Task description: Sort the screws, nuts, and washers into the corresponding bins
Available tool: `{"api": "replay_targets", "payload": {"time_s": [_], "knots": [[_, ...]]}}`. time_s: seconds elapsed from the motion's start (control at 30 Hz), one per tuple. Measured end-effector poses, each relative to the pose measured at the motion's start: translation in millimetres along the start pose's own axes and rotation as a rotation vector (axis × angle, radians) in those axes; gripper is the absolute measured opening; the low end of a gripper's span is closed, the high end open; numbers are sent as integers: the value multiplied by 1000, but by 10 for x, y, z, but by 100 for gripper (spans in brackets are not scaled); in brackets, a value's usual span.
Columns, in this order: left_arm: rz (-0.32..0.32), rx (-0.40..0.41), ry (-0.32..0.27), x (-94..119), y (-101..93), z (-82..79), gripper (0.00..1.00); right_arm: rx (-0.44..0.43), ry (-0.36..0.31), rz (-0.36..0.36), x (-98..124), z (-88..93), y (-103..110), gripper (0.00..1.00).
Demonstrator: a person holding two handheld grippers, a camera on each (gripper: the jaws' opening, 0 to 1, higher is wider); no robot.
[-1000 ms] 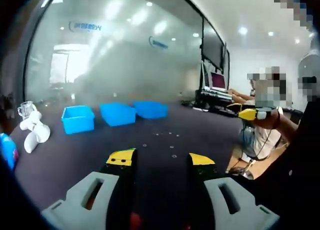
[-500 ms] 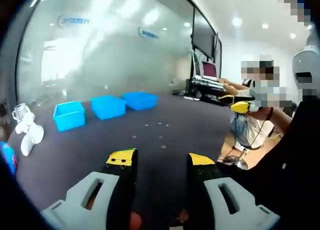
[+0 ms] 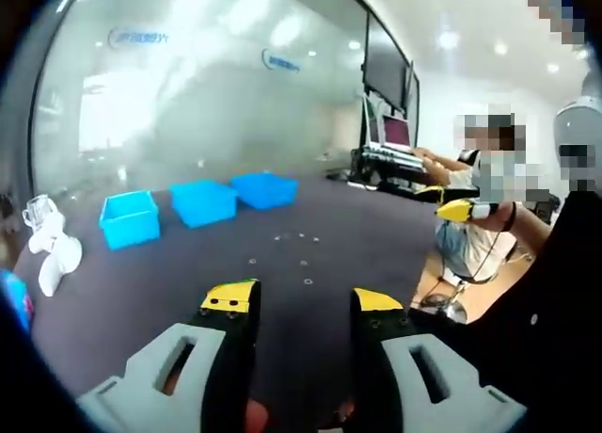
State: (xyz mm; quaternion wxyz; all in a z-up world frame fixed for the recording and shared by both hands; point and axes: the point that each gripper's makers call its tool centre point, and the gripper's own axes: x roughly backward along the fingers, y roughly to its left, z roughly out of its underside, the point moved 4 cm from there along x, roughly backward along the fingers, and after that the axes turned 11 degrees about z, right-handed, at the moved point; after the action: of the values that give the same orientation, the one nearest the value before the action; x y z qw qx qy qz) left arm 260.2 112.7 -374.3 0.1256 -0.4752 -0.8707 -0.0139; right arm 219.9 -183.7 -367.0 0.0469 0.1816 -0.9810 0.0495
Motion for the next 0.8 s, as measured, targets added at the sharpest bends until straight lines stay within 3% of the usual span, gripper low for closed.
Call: {"api": "replay_targets", "payload": {"time_s": [0.6,0.8], "knots": [[57,-21,22,-60,-35,-98,36,8,5,-9,-13,7,21,46],[81,-19,57,-173,70,-6,36,10,6,-9,-17,17,19,46]]}}
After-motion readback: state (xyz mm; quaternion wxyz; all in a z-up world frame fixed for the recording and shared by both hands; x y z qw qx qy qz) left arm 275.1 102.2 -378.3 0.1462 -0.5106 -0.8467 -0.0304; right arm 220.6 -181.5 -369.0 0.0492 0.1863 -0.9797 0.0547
